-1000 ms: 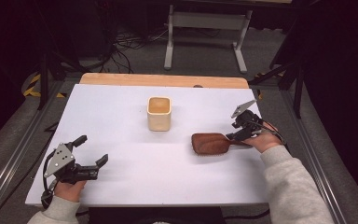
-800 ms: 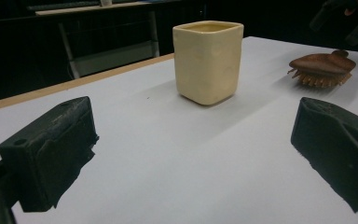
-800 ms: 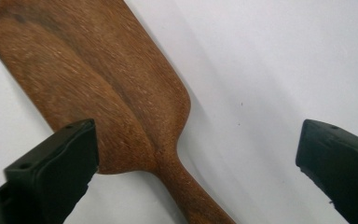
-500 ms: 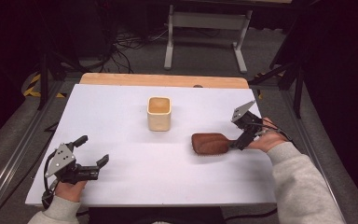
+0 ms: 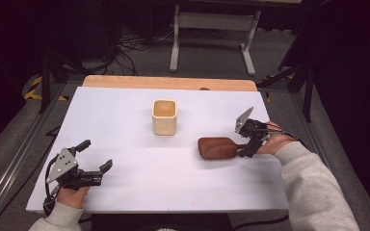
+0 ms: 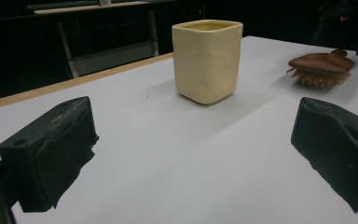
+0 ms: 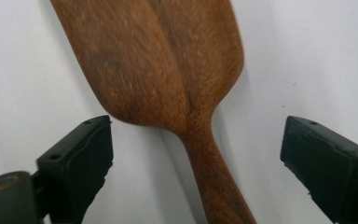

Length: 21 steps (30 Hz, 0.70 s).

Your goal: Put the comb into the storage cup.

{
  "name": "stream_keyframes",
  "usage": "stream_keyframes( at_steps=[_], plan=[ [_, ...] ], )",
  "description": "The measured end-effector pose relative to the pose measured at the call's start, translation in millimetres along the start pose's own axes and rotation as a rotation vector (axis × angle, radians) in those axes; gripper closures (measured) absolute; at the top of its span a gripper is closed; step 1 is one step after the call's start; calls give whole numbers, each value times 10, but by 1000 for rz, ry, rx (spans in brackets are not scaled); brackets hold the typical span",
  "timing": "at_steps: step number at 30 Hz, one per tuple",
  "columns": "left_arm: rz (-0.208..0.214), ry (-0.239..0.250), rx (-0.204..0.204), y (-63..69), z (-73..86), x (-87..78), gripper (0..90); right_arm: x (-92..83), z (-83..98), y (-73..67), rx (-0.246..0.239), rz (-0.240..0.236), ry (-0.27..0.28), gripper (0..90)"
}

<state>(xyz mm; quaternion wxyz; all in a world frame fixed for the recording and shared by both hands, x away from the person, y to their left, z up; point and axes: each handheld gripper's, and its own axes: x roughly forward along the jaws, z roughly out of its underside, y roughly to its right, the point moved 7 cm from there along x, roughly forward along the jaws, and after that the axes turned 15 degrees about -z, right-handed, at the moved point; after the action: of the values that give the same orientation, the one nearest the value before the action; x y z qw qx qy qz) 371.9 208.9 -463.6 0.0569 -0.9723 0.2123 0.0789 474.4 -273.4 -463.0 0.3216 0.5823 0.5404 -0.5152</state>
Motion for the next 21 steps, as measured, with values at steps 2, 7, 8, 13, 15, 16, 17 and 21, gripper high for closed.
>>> stream_keyframes(
  at_steps=[2,7,8,13,15,16,17,21],
  plan=[
    [-2,-2,1,-7,6,-13,8,36,22,1,-7,-22,-28,139],
    [-7,0,-2,-20,19,-44,8,107,48,8,-29,-37,-73,190],
    [-11,-3,-2,-25,23,-55,8,123,48,21,-39,-41,-77,205],
    [-23,-5,1,-50,40,-102,8,188,48,17,-47,-71,-107,328],
    [-27,-4,-3,-58,45,-117,8,218,46,34,-72,-74,-121,384],
    [-29,-4,-9,-59,47,-124,8,223,51,32,-63,-70,-129,421],
    [-30,-3,-6,-65,48,-129,8,228,51,42,-65,-59,-136,452],
    [-35,-3,-7,-68,54,-140,8,246,38,45,-98,-74,-146,549]
  ],
)
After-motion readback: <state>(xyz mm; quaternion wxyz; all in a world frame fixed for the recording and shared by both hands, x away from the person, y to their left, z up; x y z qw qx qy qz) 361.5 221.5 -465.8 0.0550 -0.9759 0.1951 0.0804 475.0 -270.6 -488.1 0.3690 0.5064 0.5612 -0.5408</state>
